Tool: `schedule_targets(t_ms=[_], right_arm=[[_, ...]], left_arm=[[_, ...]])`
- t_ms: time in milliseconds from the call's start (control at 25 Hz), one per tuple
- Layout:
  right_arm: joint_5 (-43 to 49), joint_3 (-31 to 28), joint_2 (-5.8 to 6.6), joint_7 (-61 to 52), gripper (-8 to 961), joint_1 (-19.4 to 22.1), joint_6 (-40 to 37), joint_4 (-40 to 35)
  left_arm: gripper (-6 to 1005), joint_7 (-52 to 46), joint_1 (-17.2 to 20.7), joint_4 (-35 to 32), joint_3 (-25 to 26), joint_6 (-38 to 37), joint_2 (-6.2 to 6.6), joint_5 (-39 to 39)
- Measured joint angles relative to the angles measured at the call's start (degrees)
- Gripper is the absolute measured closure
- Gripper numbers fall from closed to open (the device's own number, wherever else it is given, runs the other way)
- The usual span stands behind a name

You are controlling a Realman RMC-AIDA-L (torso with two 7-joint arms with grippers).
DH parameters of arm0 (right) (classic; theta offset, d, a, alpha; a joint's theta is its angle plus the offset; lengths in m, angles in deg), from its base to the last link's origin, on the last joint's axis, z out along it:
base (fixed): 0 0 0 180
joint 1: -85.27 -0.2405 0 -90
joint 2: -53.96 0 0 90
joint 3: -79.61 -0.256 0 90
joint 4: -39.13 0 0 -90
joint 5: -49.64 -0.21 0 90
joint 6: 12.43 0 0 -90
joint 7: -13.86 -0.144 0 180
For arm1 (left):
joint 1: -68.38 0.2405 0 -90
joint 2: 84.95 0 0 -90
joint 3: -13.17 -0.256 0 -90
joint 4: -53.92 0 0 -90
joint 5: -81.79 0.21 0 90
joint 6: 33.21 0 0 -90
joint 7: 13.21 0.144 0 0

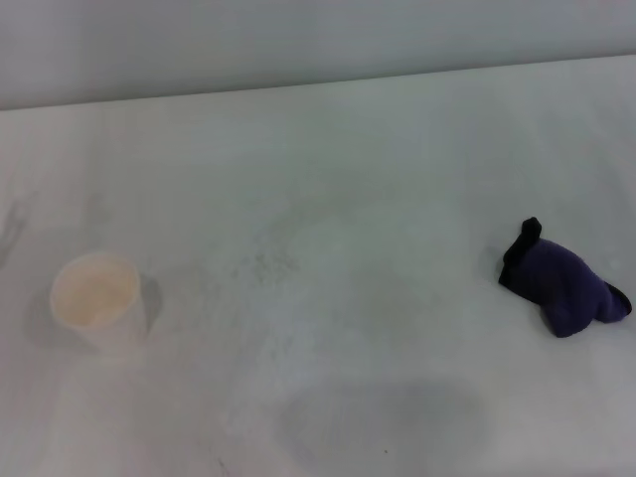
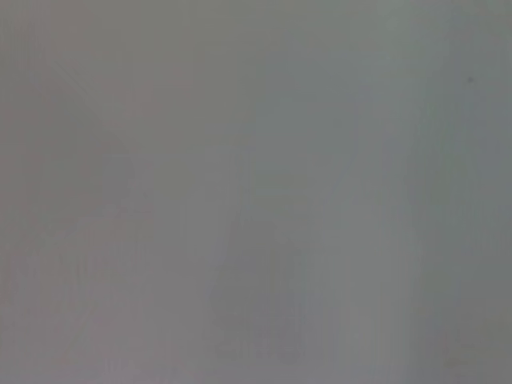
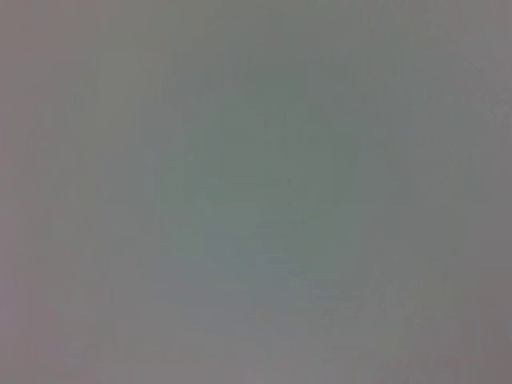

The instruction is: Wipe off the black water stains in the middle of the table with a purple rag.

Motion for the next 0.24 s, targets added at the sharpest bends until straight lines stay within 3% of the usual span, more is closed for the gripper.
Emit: schedule_targets(t_ms=[240], right_arm=[[0.0, -0.3, 0.0, 0.3, 77, -0.2, -1.0, 0.5]], left_arm=[[106, 0.0, -0.6, -0.3, -0.1, 0.4, 0.1, 0.0]])
